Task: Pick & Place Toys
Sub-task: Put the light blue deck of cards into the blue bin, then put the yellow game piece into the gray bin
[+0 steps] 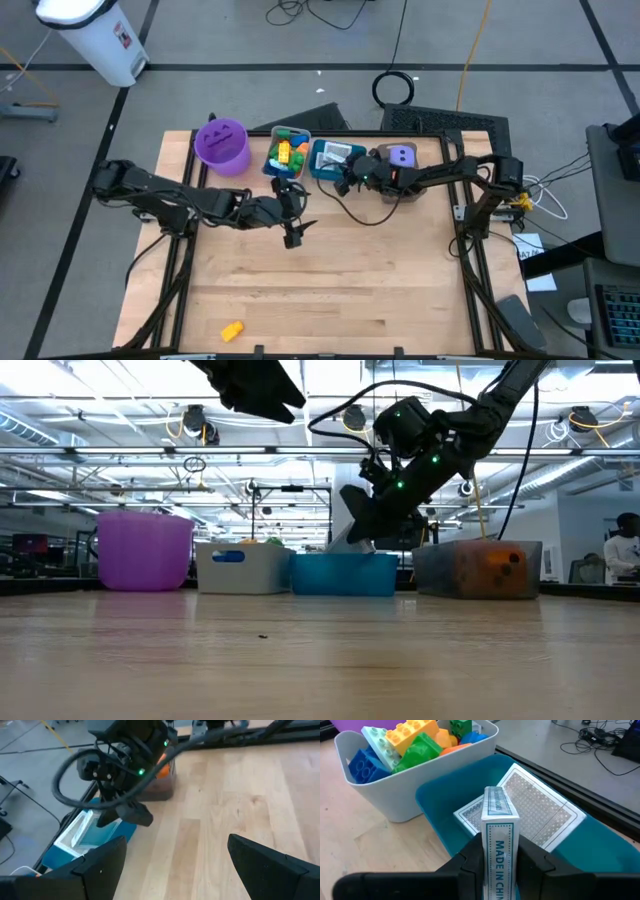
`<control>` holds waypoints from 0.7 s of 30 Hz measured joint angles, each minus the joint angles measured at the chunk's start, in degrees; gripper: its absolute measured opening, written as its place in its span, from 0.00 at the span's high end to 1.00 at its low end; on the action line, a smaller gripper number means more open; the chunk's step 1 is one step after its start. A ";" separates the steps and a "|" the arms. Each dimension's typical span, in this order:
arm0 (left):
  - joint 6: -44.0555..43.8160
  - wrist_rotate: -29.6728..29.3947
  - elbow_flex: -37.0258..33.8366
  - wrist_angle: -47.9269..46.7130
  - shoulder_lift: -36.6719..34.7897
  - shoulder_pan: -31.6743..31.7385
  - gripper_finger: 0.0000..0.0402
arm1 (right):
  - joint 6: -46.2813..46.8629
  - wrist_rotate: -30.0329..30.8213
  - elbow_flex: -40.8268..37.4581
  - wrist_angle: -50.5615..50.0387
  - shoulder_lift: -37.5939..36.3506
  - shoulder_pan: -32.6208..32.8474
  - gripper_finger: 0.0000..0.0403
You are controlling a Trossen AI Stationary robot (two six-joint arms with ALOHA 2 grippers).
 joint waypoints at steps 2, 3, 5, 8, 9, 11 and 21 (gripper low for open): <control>-0.12 0.43 0.00 0.68 -0.11 0.11 0.11 | 0.12 -0.17 0.00 -0.01 0.05 -0.22 0.83; -0.12 0.52 0.00 0.94 -0.11 0.11 0.11 | 0.32 -0.21 0.00 -0.01 0.03 -0.24 0.83; -0.12 1.03 0.00 1.35 -0.09 0.11 0.11 | 0.74 -0.18 0.00 -0.02 0.05 -0.24 0.82; -0.15 1.10 0.00 1.96 -0.13 0.11 0.11 | 1.19 -0.27 0.00 -0.03 0.05 -0.24 0.78; -0.16 1.14 0.00 1.90 -0.13 0.12 0.11 | 1.20 -0.30 0.00 -0.03 0.05 -0.24 0.76; -0.18 1.79 0.00 1.81 -0.13 0.12 0.11 | 1.20 -0.33 0.00 -0.05 0.05 -0.24 0.72; 0.82 3.66 0.00 -2.15 -0.99 0.11 0.11 | -3.35 -4.37 -0.02 -0.82 -4.26 -0.28 0.51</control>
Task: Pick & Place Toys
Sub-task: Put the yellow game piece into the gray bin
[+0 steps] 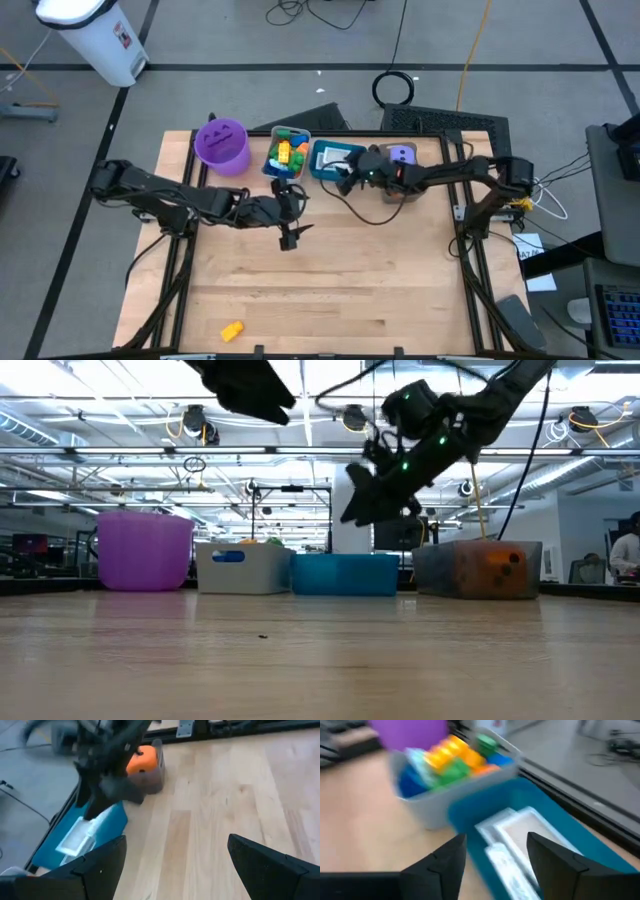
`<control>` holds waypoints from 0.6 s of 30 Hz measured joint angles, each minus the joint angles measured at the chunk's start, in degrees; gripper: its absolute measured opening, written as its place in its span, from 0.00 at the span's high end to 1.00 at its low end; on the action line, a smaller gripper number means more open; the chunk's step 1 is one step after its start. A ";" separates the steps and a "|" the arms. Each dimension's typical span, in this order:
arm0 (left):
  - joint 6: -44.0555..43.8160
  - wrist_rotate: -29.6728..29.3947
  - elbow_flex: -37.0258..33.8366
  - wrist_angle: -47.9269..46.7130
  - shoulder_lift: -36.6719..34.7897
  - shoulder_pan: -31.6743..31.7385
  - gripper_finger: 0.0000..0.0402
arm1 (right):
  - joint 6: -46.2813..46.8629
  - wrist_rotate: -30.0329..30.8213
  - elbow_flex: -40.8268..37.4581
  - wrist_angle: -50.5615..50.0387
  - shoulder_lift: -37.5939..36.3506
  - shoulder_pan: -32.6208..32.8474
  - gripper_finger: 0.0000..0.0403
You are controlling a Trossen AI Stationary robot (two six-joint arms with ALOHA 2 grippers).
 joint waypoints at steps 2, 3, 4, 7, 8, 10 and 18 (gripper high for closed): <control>-0.58 -0.04 0.02 -2.12 -1.15 0.00 0.11 | 0.23 -3.84 -0.02 -0.39 -2.18 0.00 0.49; -1.27 -0.06 0.04 -3.95 -2.00 -0.02 0.11 | 0.49 -6.31 -0.02 -0.43 -3.47 0.10 0.48; -2.44 0.09 0.04 -6.18 -2.74 -0.21 0.11 | 0.57 -8.50 -0.02 -0.92 -4.66 0.37 0.47; -7.08 1.50 0.04 -11.46 -5.21 -1.12 0.11 | 2.61 -15.62 -0.13 -1.40 -7.15 1.98 0.46; -8.62 2.41 0.04 -13.30 -5.99 -1.68 0.11 | 4.25 -17.97 -0.66 -0.92 -7.76 2.79 0.46; -11.75 4.20 0.07 -16.01 -6.82 -3.11 0.11 | 7.23 -21.77 -2.00 2.64 -7.98 5.07 0.46; -26.28 4.65 -1.23 -23.78 -5.41 -14.11 0.11 | 10.57 -17.54 -11.80 20.75 -5.88 19.81 0.48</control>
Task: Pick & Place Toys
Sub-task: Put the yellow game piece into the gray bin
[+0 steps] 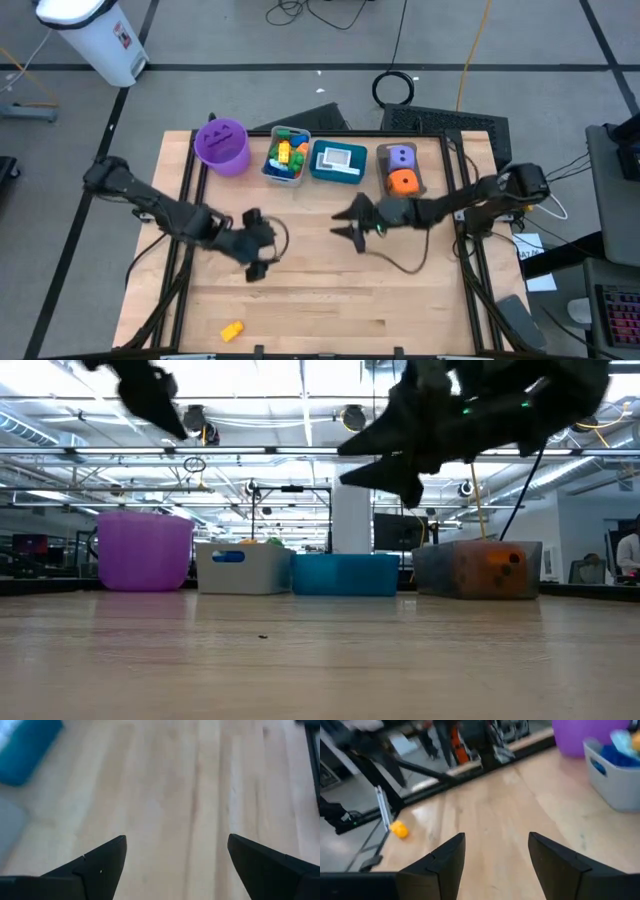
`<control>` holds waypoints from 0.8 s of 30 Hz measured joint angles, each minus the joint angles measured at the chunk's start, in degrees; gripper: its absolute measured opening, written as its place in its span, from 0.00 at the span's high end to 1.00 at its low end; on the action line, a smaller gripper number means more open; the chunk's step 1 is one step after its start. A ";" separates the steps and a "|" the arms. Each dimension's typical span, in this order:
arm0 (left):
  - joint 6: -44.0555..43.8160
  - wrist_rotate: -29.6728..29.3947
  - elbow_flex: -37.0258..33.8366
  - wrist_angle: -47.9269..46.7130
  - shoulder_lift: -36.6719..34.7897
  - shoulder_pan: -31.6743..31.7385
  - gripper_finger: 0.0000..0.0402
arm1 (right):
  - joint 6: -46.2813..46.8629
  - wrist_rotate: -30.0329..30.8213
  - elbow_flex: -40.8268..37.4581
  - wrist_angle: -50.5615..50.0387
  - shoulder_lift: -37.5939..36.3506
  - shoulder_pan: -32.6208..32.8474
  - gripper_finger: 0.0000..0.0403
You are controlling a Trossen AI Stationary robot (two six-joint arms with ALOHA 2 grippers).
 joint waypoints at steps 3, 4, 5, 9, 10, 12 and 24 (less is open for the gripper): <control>-4.89 -0.80 -0.92 -0.29 1.37 -4.11 0.11 | -1.61 7.48 -1.85 6.14 1.01 5.92 0.49; -6.76 -1.36 -1.03 -0.22 1.95 -5.41 0.11 | -2.59 9.84 -2.10 7.03 1.29 7.60 0.49; -8.43 -1.62 -1.25 -0.33 2.38 -6.51 0.11 | -3.51 11.74 -2.08 7.75 1.67 9.18 0.50; -16.07 -1.66 -1.40 -0.69 4.45 -10.09 0.11 | -5.51 16.34 -2.09 10.07 3.33 13.89 0.51; -18.15 -1.38 -1.40 -0.99 4.91 -11.08 0.11 | -5.63 17.20 -2.08 10.91 3.90 14.58 0.51; -23.31 -0.18 -1.40 -2.43 5.64 -13.08 0.11 | -5.20 17.67 -2.08 11.66 5.07 15.60 0.51; -54.71 13.98 -1.17 -5.19 13.73 -24.13 0.11 | 1.96 17.28 -2.08 12.04 10.94 20.45 0.51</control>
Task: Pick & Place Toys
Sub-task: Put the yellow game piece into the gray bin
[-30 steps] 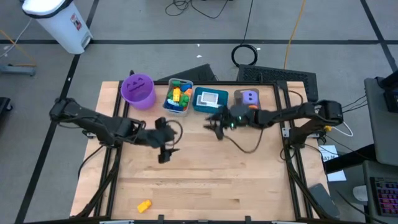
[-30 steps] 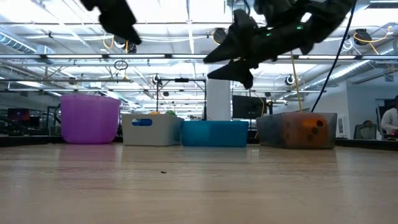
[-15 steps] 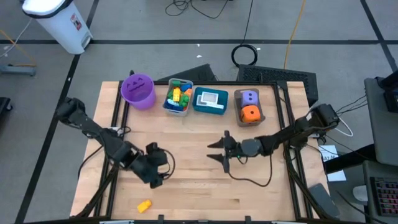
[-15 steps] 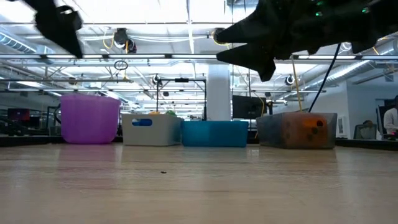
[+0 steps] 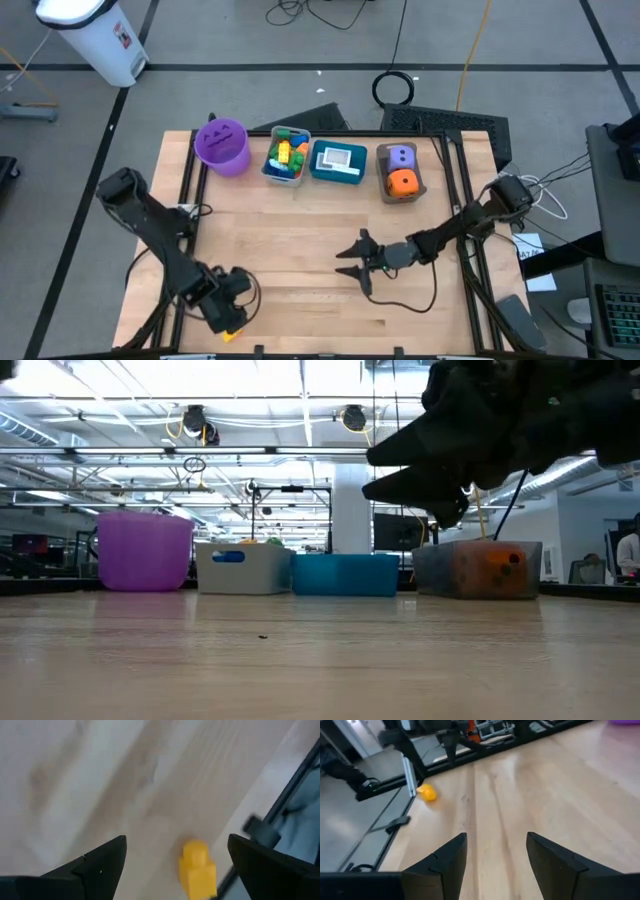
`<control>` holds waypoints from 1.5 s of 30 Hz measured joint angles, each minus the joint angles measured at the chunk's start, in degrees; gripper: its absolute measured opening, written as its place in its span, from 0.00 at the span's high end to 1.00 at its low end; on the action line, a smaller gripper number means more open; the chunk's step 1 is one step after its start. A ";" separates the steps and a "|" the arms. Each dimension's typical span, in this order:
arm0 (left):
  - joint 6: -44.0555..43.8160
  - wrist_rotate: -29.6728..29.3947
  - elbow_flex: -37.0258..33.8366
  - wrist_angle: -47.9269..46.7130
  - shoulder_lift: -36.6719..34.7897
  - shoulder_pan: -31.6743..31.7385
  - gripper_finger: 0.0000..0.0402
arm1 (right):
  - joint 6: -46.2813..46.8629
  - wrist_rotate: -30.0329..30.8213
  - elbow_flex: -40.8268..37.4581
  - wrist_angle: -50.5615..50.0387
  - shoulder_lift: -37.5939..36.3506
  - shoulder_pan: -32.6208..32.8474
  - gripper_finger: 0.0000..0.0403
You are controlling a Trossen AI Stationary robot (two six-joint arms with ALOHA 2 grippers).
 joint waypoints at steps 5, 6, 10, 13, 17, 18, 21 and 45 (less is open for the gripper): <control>-11.11 5.90 0.10 0.75 3.30 -2.95 0.11 | -0.02 0.03 0.00 1.26 1.33 1.84 0.51; -12.93 6.86 0.10 1.68 4.00 -3.43 0.11 | -0.22 0.01 0.00 1.28 1.54 1.96 0.51; -16.57 7.63 0.13 8.65 6.01 -5.07 0.11 | -0.94 0.07 0.00 1.44 1.89 1.87 0.51; -19.27 7.67 1.22 10.24 7.46 -5.81 0.11 | -2.11 0.05 0.00 1.47 1.87 1.44 0.51; -20.08 8.78 5.50 4.42 10.46 -6.13 0.11 | -3.41 0.06 0.01 1.47 1.87 1.25 0.51; -20.05 9.09 6.69 2.51 11.25 -6.14 0.11 | -3.43 0.06 0.01 1.46 1.87 1.12 0.51; -18.91 9.21 10.26 -1.99 13.74 -6.16 0.11 | -3.45 0.03 0.02 1.46 1.87 0.99 0.51; -12.21 9.62 12.54 -2.97 21.28 -5.74 0.11 | -3.45 0.03 0.04 1.46 1.87 0.96 0.51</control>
